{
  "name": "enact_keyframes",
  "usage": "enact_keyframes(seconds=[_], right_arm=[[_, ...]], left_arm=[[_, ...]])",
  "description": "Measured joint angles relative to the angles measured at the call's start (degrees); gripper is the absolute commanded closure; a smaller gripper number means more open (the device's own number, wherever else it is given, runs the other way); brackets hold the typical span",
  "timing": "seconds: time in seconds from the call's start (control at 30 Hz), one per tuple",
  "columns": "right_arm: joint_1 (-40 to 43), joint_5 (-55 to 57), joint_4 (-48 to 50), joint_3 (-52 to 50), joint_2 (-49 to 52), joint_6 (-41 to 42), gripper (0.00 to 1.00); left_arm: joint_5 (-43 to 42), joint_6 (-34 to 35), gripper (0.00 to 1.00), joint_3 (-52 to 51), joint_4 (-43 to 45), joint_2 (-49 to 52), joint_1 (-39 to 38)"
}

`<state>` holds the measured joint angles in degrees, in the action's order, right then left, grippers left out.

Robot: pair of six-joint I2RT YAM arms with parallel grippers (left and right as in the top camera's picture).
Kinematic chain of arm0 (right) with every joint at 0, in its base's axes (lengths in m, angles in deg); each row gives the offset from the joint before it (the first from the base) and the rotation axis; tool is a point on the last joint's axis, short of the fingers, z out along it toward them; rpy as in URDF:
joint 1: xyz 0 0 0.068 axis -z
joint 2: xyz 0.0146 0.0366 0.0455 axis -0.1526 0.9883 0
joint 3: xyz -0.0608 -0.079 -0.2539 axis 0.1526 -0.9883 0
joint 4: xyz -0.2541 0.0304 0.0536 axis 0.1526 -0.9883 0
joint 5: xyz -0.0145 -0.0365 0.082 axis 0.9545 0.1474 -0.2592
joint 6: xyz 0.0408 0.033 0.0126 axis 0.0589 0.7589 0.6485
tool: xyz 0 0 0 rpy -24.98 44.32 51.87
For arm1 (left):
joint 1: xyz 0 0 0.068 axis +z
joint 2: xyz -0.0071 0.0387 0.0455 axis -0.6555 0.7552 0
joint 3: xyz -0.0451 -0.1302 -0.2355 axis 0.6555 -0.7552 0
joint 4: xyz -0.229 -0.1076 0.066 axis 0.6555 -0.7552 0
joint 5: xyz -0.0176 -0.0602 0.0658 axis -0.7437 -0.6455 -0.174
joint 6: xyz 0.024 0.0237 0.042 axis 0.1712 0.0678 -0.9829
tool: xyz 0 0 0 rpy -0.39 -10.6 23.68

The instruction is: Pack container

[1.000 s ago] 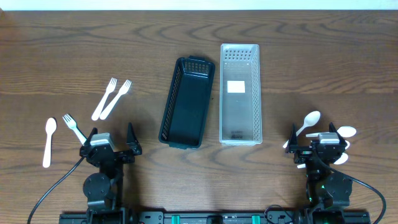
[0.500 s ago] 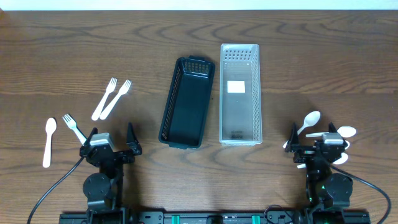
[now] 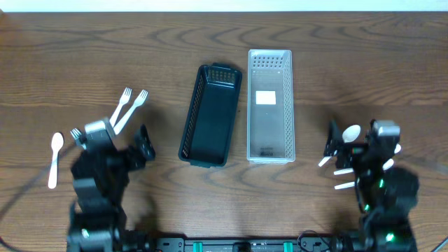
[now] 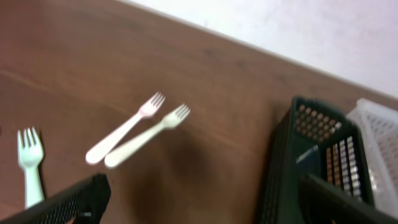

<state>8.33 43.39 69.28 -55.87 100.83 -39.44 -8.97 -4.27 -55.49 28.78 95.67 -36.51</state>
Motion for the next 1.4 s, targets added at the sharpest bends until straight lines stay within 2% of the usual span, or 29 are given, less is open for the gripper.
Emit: enact_keyframes(seconds=[0.17, 0.3, 0.37, 0.4, 0.43, 0.47, 0.53, 0.57, 0.63, 0.67, 0.7, 0.93, 1.27, 1.4], right_arm=[[0.0, -0.2, -16.6, 18.8, 19.0, -0.6, 0.01], [0.0, 0.2, -35.1, 35.5, 34.8, -2.5, 0.01], [0.0, 0.1, -38.5, 41.1, 40.7, -2.8, 0.01], [0.0, -0.2, -38.9, 43.0, 43.1, -2.8, 0.2], [0.0, -1.3, -38.7, 44.6, 45.7, -3.1, 0.43], [0.0, -2.6, -38.0, 45.4, 47.4, -2.8, 0.61], [0.0, -5.5, -36.5, 46.0, 50.5, -2.7, 0.81], [0.0, -6.4, -36.4, 46.1, 51.7, -2.7, 0.9], [0.0, -8.1, -37.1, 46.2, 54.8, -2.1, 0.99], [0.0, -8.6, -37.7, 46.2, 55.8, -1.9, 0.99], [0.0, -9.0, -38.4, 46.2, 57.4, -1.5, 0.99], [0.0, -9.7, -39.9, 46.2, 66.1, -1.2, 0.99], [-3.8, -8.8, -41.3, 46.2, 70.4, -3.9, 0.99], [-6.2, -8.3, -41.3, 46.2, 70.5, -4.5, 0.99]], left_arm=[[-0.7, 0.4, 0.02, 17.8, -12.8, 19.3, 0.0], [-3.8, 0.6, 0.02, 29.6, -25.1, 34.0, 0.0], [-5.4, 0.6, 0.02, 33.1, -27.5, 39.1, 0.0], [-6.5, 0.6, 0.02, 34.4, -28.1, 41.6, 0.0], [-7.7, 0.6, 0.02, 35.2, -28.0, 43.5, 0.0], [-9.1, 0.6, 0.02, 35.7, -27.6, 45.4, 0.0], [-11.2, 0.6, 0.0, 35.8, -27.5, 48.0, 0.0], [-12.0, 0.6, 0.03, 35.8, -27.7, 49.2, 0.0], [-13.1, 0.9, 0.12, 35.8, -28.8, 51.5, 0.0], [-13.5, 0.9, 0.19, 35.8, -29.4, 52.5, 0.0], [-13.6, 0.8, 0.21, 35.8, -29.9, 53.4, -0.1], [-8.6, 0.3, 0.21, 35.8, -30.7, 55.8, -3.7], [-5.0, -1.0, 0.21, 35.8, -30.7, 55.8, -7.3], [-4.7, -1.9, 0.35, 35.8, -30.8, 55.8, -7.5]])
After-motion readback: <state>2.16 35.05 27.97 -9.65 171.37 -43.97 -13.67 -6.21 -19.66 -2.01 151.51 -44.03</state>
